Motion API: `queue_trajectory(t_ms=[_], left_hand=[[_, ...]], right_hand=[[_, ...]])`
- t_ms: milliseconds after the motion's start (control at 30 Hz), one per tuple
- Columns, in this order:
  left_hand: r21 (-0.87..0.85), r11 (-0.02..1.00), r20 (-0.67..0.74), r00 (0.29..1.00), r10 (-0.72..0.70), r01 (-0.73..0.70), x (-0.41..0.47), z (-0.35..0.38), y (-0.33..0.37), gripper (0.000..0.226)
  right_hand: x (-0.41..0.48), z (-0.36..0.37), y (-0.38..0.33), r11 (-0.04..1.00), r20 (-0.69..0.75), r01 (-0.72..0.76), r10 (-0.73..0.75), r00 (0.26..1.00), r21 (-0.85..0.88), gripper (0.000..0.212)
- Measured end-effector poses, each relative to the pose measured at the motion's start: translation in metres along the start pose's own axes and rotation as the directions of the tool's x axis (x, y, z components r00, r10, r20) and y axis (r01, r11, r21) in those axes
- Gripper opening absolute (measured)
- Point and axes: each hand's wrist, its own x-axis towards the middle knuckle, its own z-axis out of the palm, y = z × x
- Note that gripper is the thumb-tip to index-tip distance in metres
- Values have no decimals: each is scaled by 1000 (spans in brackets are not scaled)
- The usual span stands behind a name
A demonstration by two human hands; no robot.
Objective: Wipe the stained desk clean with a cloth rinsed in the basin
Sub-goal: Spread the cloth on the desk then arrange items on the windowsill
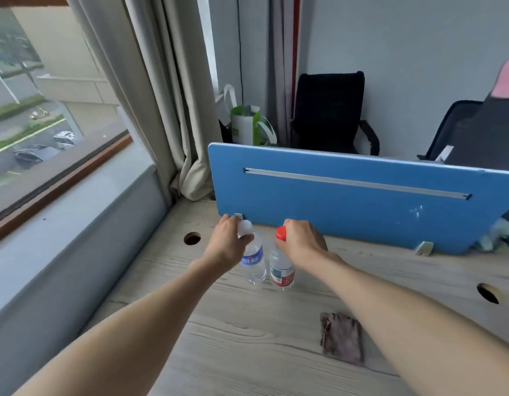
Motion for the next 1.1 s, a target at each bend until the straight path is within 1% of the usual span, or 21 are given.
queue_trajectory(t_ms=[100,200,333,500,600,733,800,867,933,1033,1100], left_hand=[[14,1000,35,999,-23,22,4,22,2,31],[24,999,41,998,-44,44,9,32,2,30],[42,996,61,995,-77,74,18,37,-2,29],[66,988,68,987,-143,139,25,39,-7,37],[92,986,68,987,-145,139,29,37,-6,40],[106,982,87,982,-166,156,33,39,-4,31],[112,981,106,980,-169,157,33,42,-3,38],[70,990,116,984,-134,127,32,44,0,57],[55,997,147,987,-67,59,31,46,3,71],[161,986,209,978,20,-55,31,48,9,80],[230,960,272,958,92,-158,36,51,12,83]], right_hand=[[10,9,16,1000,10,-29,28,1000,13,15],[19,14,26,998,6,-39,39,999,38,16],[27,18,32,998,8,-33,33,999,61,18],[32,24,39,997,22,-40,39,999,64,19],[38,25,39,995,17,-44,42,999,87,19],[41,24,35,997,33,-25,22,999,77,25],[42,23,35,996,35,-34,31,999,80,27],[42,24,36,996,41,-38,34,999,82,28],[42,25,36,996,53,-28,24,998,86,31],[38,23,36,994,56,-13,7,998,104,41],[37,21,36,995,61,5,-11,998,101,44]])
